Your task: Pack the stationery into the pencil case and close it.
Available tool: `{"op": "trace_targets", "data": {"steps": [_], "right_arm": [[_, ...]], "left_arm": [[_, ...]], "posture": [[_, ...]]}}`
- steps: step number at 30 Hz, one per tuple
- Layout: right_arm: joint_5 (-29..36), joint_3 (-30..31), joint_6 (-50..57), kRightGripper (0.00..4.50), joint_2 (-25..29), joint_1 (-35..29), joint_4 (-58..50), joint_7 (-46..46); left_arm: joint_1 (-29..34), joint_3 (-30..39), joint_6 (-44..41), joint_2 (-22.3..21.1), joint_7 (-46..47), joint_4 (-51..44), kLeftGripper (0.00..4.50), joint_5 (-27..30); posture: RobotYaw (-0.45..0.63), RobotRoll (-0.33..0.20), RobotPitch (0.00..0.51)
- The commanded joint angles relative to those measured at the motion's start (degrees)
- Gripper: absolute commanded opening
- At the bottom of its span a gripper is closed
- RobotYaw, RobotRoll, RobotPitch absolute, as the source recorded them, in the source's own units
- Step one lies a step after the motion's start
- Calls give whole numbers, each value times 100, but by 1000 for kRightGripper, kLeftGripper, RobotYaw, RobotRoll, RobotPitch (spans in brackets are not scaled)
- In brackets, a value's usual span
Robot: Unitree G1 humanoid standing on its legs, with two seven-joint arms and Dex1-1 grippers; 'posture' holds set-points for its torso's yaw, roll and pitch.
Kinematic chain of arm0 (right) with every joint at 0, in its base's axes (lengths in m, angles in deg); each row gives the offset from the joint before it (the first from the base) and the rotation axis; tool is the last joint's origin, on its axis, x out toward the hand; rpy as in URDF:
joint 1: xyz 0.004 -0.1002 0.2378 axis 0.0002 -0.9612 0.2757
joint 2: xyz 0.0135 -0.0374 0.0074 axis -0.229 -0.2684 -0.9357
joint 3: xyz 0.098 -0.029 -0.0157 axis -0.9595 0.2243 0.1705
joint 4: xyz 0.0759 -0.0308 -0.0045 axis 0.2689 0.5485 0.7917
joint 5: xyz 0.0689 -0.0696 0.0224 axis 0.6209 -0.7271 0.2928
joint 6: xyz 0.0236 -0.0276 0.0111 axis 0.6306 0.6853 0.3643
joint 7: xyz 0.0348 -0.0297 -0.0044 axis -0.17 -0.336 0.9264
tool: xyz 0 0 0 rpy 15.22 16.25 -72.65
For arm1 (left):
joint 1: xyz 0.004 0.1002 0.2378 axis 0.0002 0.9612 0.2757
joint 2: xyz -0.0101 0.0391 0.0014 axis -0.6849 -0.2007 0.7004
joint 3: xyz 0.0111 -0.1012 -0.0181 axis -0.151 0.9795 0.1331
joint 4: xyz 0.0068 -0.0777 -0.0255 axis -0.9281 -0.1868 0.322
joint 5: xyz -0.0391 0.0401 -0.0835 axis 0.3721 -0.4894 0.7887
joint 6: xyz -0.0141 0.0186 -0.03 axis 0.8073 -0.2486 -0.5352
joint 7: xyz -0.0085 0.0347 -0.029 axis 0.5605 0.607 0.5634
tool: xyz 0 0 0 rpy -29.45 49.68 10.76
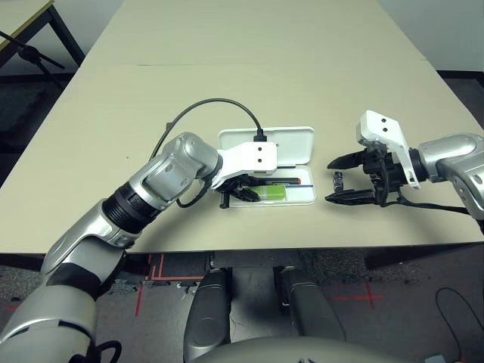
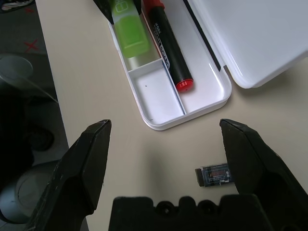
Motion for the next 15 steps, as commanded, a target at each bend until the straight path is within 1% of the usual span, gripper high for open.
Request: {"op": "trace_targets", "data": {"steps": [1,6,10,12,15], "right_arm": [[-30,78,-16,4500,22,-63,-90,-2],[-10,58,24,4500,2,-14,-45,-3],[106,-132,250,4500,-74,-23,-117,-216],[-51,-264,572,4500,-100,-40,-211,-736],[-84,-718,1516,4500,-510,-75,-553,-1914]], "left_arm": [[49,-2,-29,-73,-142,-142,2501,-30],[113,235,-85,-318,-185,-422,4446,23],[263,469,-120,-540,-195,-674,4482,120],[412,710,-123,-719,-139,-818,4482,162],[645,1078,-224,-937,-43,-1042,4482,278]], "posture": [[-22,0,172],[-11,0,166],[-13,0,165],[-23,0,165],[-44,0,170]]}}
